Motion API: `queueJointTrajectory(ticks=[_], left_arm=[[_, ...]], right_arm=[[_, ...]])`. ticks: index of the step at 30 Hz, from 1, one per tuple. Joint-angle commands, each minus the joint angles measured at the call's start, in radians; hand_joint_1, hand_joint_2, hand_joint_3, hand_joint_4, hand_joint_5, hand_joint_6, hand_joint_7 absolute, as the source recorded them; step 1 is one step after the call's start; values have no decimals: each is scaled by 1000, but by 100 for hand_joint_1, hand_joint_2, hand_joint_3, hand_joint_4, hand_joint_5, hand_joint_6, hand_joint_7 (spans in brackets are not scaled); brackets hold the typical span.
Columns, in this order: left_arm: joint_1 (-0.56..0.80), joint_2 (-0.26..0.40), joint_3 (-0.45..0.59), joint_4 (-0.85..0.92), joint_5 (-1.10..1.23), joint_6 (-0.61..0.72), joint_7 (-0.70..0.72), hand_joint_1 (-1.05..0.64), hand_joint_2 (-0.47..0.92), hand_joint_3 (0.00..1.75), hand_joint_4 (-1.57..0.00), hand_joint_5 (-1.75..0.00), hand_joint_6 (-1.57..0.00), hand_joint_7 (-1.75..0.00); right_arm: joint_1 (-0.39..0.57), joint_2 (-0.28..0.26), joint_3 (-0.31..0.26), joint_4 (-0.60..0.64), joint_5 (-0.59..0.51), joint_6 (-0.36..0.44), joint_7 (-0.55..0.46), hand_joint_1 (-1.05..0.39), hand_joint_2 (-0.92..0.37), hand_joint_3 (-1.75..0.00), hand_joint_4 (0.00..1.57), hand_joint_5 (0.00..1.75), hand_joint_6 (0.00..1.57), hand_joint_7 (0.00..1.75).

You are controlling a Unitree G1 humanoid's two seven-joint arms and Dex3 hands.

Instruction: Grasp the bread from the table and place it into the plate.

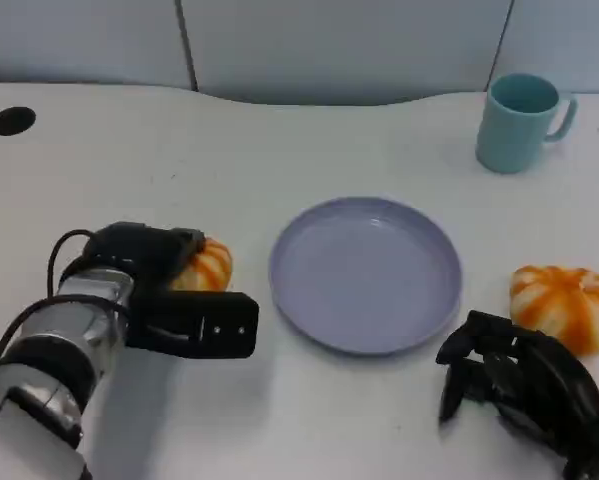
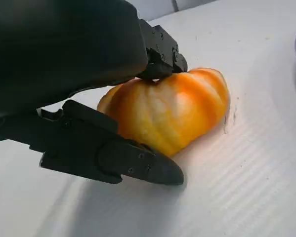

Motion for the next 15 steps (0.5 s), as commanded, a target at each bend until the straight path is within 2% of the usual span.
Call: queueJointTrajectory(ticks=[1,3,7,9,10,11,12,15], left_arm=[[46,23,15,20,-30,-64,113,-29,92,10,-72,-55,-83,-18],[50,26,10,28,-29,-75,155,-26,92,4,-77,-104,-107,-15],[57,30,1,41,-25,-87,202,-28,91,3,-80,-151,-122,-17],[62,33,-4,46,-22,-97,228,-27,92,11,-77,-168,-106,-57],[65,34,-6,48,-21,-99,240,-26,92,22,-81,-172,-80,-124],[66,34,-8,50,-20,-99,248,-26,92,26,-82,-173,-70,-149],[68,34,-10,51,-19,-99,260,-25,92,31,-83,-174,-64,-164],[73,35,-14,53,-19,-102,290,-23,92,42,-83,-175,-61,-173]], right_arm=[[22,-15,-5,-1,1,12,-2,-51,-92,-25,66,157,70,114],[22,-15,-5,-1,1,12,-2,-51,-92,-25,66,157,70,114],[19,-14,-7,4,2,8,-1,-52,-92,-24,66,157,71,114],[20,-14,-7,0,4,17,-1,-52,-92,-24,67,157,71,114],[21,-14,-7,-3,6,22,-1,-51,-92,-24,67,157,71,114],[21,-14,-7,-4,7,25,0,-51,-92,-24,66,157,71,113],[22,-14,-6,-7,5,25,-3,-51,-92,-24,66,157,71,114],[25,-13,-6,-11,3,26,-8,-52,-92,-24,67,158,71,115]])
